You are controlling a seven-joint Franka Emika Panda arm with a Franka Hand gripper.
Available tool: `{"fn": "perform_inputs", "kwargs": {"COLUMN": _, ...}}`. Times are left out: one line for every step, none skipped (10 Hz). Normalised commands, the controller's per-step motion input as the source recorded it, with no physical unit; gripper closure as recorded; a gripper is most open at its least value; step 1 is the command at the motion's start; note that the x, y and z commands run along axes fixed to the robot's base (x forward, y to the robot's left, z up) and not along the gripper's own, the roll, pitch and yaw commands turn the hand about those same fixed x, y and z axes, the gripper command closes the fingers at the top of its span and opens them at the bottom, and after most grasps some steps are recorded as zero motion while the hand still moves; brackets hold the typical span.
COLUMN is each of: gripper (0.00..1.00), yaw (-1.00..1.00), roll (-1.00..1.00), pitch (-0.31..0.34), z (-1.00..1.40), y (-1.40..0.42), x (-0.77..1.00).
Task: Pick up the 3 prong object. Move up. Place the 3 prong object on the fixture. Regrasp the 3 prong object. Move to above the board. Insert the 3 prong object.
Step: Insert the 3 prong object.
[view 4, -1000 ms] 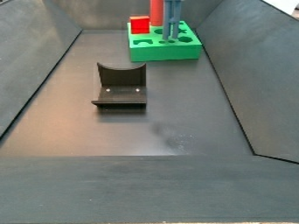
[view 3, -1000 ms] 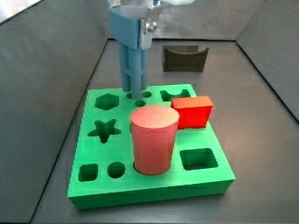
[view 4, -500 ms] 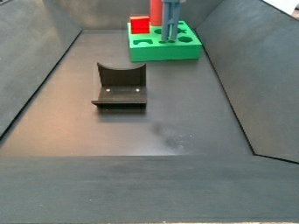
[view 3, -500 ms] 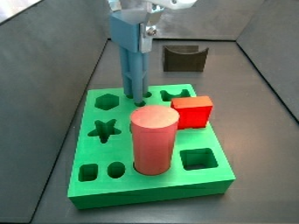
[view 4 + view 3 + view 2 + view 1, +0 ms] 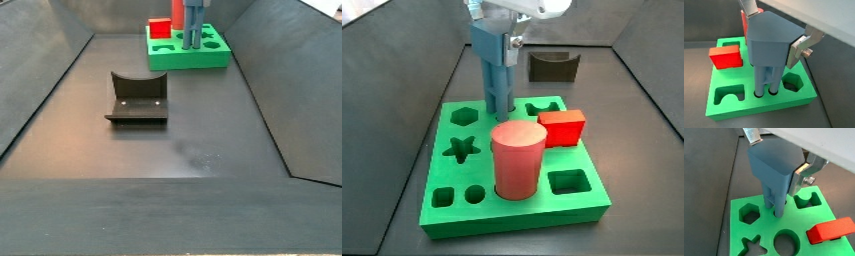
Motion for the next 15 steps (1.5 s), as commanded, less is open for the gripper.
{"fn": "perform_inputs", "kwargs": {"gripper": 1.0, "yaw": -0.28, "roll": -0.06, "pitch": -0.049, "z": -0.09, "y": 0.03, "x": 0.01}}
{"fn": "perform_inputs", "kwargs": {"gripper": 1.0, "yaw": -0.41, "roll": -0.07, "pitch": -0.06, "z": -0.07, "y": 0.02, "x": 0.02}}
{"fn": "perform_inputs", "kwargs": {"gripper": 1.0, "yaw": -0.38, "roll": -0.03, "pitch": -0.06, "z": -0.11, "y": 0.0, "x": 0.0}}
{"fn": "perform_inputs", "kwargs": {"gripper": 1.0, "yaw": -0.04, "roll": 0.0, "pitch": 0.0, "z": 0.0, "y": 0.0, "x": 0.0}}
{"fn": "perform_inputs", "kwargs": {"gripper": 1.0, "yaw": 0.0, "roll": 0.0, "pitch": 0.0, "z": -0.01, "y": 0.05, "x": 0.0}}
{"fn": "perform_inputs", "kwargs": {"gripper": 1.0, "yaw": 0.0, "roll": 0.0, "pitch": 0.0, "z": -0.01, "y": 0.08, "x": 0.0}}
{"fn": "perform_inputs", "kwargs": {"gripper": 1.0, "yaw": 0.0, "roll": -0.01, "pitch": 0.0, "z": 0.0, "y": 0.09, "x": 0.0}}
{"fn": "perform_inputs", "kwargs": {"gripper": 1.0, "yaw": 0.0, "roll": -0.01, "pitch": 0.0, "z": 0.0, "y": 0.09, "x": 0.0}}
{"fn": "perform_inputs", "kwargs": {"gripper": 1.0, "yaw": 0.0, "roll": 0.0, "pitch": 0.0, "z": -0.14, "y": 0.0, "x": 0.0}}
{"fn": "perform_inputs", "kwargs": {"gripper": 1.0, "yaw": 0.0, "roll": 0.0, "pitch": -0.021, "z": -0.22, "y": 0.0, "x": 0.0}}
{"fn": "perform_inputs", "kwargs": {"gripper": 1.0, "yaw": 0.0, "roll": 0.0, "pitch": -0.043, "z": -0.28, "y": 0.0, "x": 0.0}}
{"fn": "perform_inputs", "kwargs": {"gripper": 1.0, "yaw": -0.01, "roll": 0.0, "pitch": -0.06, "z": -0.25, "y": -0.05, "x": 0.0}}
{"fn": "perform_inputs", "kwargs": {"gripper": 1.0, "yaw": -0.1, "roll": 0.0, "pitch": -0.047, "z": -0.21, "y": -0.05, "x": -0.02}}
{"fn": "perform_inputs", "kwargs": {"gripper": 1.0, "yaw": -0.09, "roll": 0.0, "pitch": -0.086, "z": -0.43, "y": -0.1, "x": 0.0}}
{"fn": "perform_inputs", "kwargs": {"gripper": 1.0, "yaw": -0.09, "roll": 0.0, "pitch": -0.047, "z": -0.71, "y": -0.12, "x": 0.04}}
